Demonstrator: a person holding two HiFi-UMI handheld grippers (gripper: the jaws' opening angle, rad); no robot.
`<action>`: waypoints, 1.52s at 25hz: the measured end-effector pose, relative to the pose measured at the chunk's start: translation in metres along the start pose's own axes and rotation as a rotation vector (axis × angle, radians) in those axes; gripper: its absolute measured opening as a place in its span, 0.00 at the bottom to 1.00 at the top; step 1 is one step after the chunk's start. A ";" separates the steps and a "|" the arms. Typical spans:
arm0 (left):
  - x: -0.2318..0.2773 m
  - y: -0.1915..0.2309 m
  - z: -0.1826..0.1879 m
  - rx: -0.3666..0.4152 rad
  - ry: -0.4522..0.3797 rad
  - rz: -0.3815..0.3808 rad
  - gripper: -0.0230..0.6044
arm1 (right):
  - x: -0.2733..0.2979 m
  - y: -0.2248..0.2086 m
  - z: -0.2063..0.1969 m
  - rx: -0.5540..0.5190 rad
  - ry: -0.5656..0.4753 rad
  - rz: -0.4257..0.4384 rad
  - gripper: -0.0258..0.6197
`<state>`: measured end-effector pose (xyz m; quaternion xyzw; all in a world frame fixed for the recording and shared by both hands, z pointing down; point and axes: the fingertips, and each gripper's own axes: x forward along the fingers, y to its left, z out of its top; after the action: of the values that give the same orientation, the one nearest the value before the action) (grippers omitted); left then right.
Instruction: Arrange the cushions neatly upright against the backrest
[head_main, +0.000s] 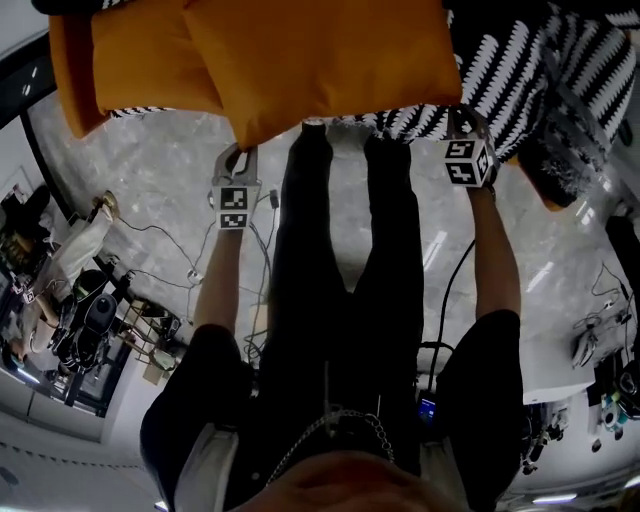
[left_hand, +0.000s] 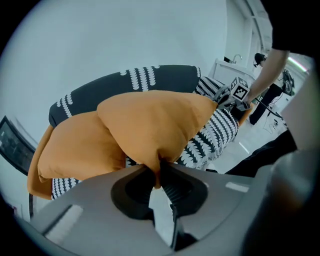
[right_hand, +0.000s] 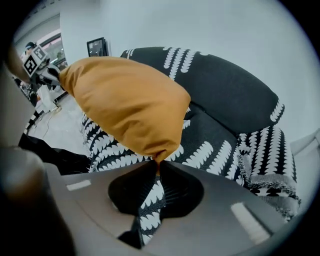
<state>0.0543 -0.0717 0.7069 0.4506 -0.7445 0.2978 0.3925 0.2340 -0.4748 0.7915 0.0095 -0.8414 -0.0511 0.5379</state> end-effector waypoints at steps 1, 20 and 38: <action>-0.004 0.001 0.008 -0.005 -0.009 0.004 0.11 | -0.005 -0.004 0.005 0.013 -0.011 0.006 0.09; -0.056 -0.016 0.155 -0.141 -0.226 -0.008 0.10 | -0.104 -0.112 0.081 0.282 -0.304 0.041 0.09; -0.016 0.029 0.308 -0.187 -0.363 -0.228 0.10 | -0.194 -0.221 0.149 0.587 -0.564 -0.110 0.09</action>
<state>-0.0650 -0.2981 0.5317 0.5398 -0.7714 0.0953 0.3232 0.1721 -0.6698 0.5329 0.1932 -0.9330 0.1620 0.2569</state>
